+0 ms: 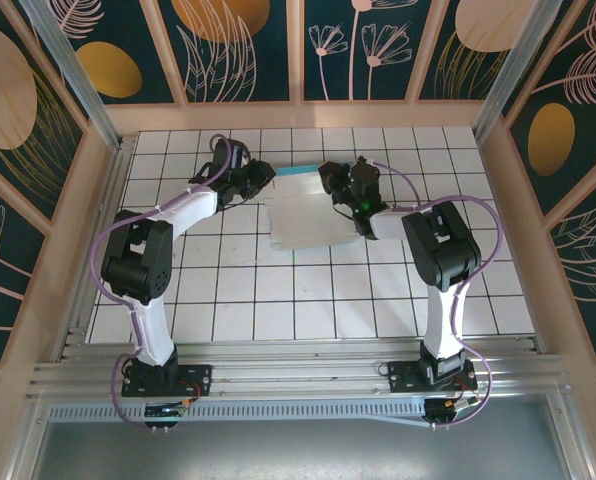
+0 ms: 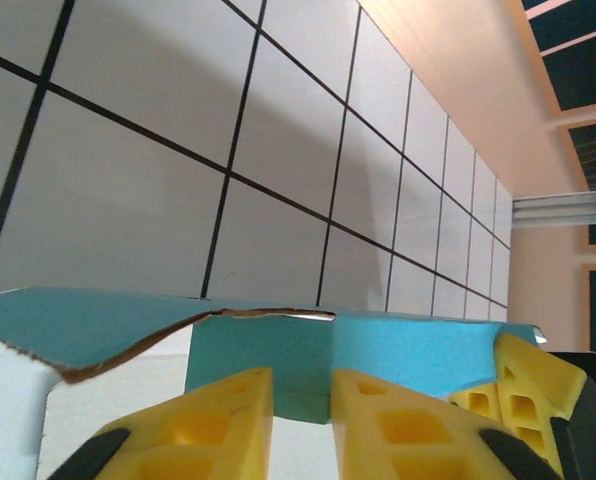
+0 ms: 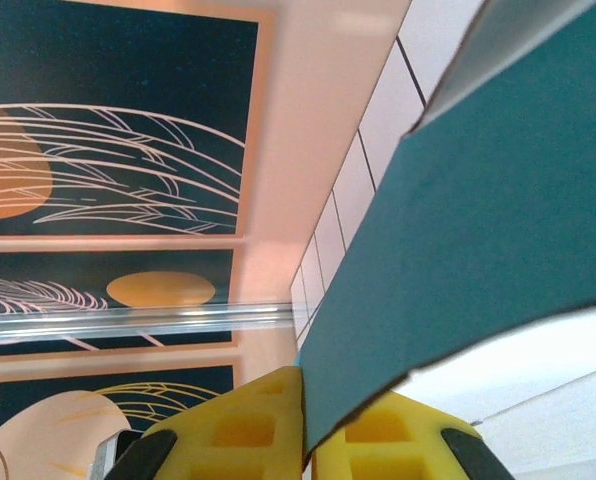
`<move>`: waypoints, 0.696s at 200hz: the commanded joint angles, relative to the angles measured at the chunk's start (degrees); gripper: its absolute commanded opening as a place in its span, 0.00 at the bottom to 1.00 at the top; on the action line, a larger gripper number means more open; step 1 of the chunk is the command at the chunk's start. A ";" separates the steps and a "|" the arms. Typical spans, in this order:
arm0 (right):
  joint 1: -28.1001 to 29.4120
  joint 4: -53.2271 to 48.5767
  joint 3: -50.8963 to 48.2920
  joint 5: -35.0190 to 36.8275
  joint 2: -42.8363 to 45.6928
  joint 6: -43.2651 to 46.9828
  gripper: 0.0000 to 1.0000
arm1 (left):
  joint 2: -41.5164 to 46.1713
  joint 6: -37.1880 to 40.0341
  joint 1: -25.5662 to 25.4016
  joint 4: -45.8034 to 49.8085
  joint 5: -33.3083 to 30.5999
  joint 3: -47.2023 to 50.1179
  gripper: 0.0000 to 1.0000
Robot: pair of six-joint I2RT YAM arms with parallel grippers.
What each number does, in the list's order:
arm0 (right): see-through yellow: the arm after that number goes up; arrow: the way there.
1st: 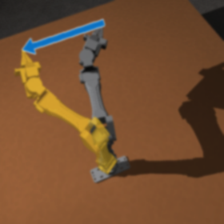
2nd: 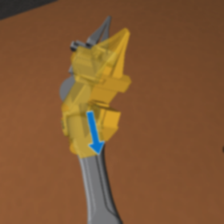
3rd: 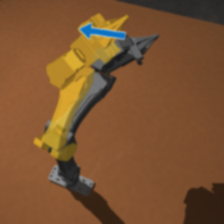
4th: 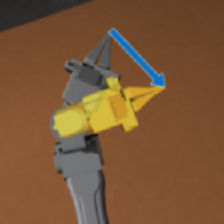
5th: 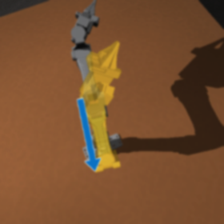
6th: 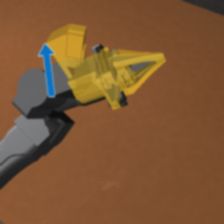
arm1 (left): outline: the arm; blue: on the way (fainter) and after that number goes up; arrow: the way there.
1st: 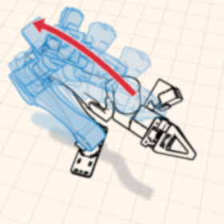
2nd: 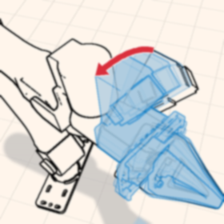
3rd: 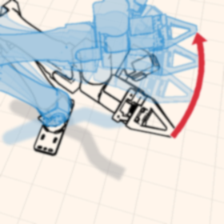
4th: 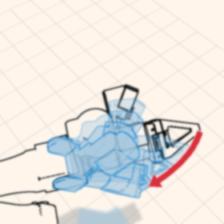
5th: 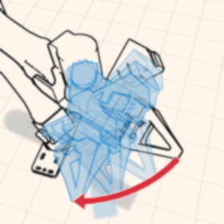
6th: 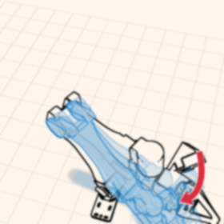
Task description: Fold the paper box
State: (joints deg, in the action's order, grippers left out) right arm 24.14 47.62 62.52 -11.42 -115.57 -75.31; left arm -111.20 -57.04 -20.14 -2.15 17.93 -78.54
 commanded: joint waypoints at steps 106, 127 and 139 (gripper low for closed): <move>0.82 -4.11 0.58 -1.32 -0.18 2.53 0.09 | -2.14 -2.16 -0.65 -3.41 1.41 -0.82 0.20; 0.77 -4.31 0.63 -1.16 -0.16 2.54 0.09 | -1.36 -1.63 -0.65 -3.15 0.74 -0.27 0.29; 0.74 -4.29 0.56 -1.07 -0.10 2.55 0.09 | -0.13 -0.35 -0.64 -2.34 -0.51 0.33 0.37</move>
State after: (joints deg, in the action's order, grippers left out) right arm 24.25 47.57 62.65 -11.84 -115.57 -75.07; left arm -111.92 -58.28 -20.60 -4.29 18.90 -78.54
